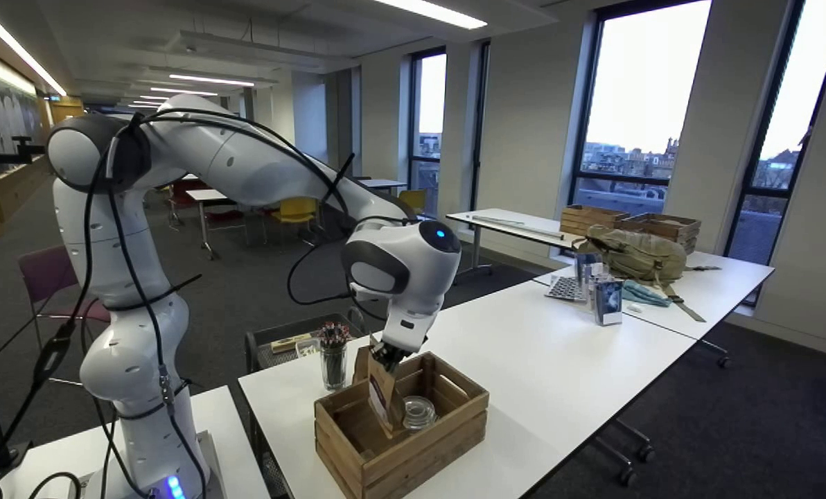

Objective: Remove the brown bags from the box then put them back inside

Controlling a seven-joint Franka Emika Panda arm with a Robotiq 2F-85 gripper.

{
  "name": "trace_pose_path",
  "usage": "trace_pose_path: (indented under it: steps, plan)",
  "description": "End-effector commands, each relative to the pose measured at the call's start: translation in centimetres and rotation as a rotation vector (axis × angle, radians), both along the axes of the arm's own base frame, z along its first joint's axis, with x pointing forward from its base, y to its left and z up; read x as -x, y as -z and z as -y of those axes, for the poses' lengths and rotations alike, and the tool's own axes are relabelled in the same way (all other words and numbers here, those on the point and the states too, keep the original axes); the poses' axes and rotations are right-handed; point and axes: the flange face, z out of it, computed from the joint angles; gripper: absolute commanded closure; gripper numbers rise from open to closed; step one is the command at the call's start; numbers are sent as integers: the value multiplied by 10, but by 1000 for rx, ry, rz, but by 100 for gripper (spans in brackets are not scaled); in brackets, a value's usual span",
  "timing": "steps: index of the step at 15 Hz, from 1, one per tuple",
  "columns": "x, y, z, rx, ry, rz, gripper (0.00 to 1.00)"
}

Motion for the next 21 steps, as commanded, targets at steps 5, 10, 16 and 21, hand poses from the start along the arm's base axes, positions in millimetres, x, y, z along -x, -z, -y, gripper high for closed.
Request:
trace_pose_path:
  steps: [5,10,16,21]
  plan:
    - [35,3,-22,-13,-111,-144,100]
    - [33,7,-32,-9,-188,-192,66]
    - [1,6,-80,5,-443,-200,21]
    - [-37,-16,-141,68,-705,-200,0]
